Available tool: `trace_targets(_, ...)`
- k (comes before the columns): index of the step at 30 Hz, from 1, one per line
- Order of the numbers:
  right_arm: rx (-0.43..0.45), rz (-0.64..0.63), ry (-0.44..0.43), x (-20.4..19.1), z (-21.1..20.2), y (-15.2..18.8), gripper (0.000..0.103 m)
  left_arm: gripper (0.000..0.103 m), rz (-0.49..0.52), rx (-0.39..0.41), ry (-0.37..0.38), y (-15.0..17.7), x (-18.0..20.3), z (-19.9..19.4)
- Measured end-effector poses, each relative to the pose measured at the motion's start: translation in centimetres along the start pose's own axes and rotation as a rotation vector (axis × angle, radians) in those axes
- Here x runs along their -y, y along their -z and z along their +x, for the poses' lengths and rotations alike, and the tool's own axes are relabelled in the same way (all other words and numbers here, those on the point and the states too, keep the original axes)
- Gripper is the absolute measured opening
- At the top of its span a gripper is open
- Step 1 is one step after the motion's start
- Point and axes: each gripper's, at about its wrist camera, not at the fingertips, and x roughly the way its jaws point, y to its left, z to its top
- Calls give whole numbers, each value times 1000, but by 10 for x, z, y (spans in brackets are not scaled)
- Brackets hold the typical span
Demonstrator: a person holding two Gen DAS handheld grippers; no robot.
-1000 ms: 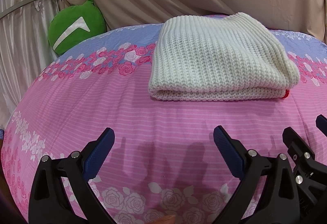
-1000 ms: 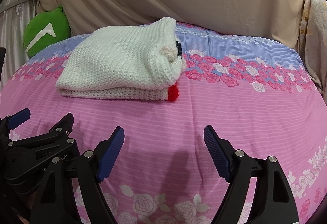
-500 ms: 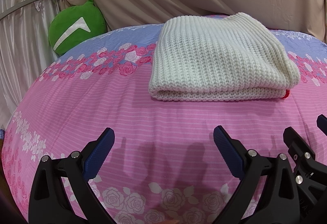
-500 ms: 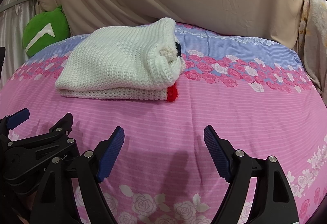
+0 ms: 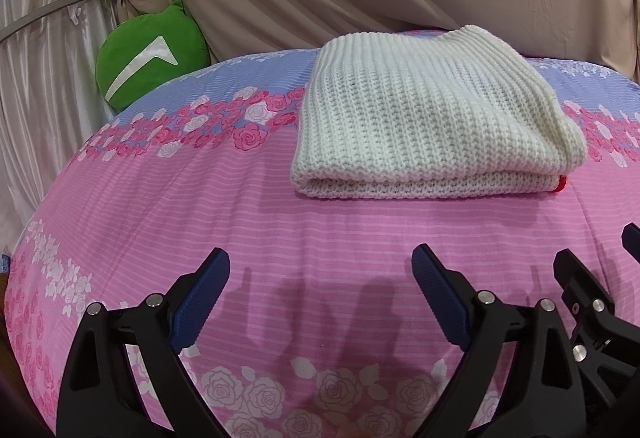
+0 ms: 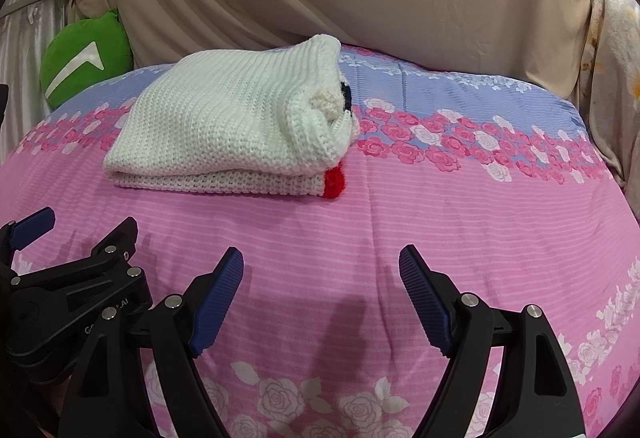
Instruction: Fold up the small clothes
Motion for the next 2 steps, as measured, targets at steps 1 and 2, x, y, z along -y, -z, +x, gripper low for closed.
trace_targets(1, -2, -2, 7, -4, -1, 1, 79, 89, -3, 1, 7, 0, -1, 0)
trace_targets(2, 0, -4, 18, -6, -2, 1, 79, 89, -1, -1, 3, 0, 1, 0)
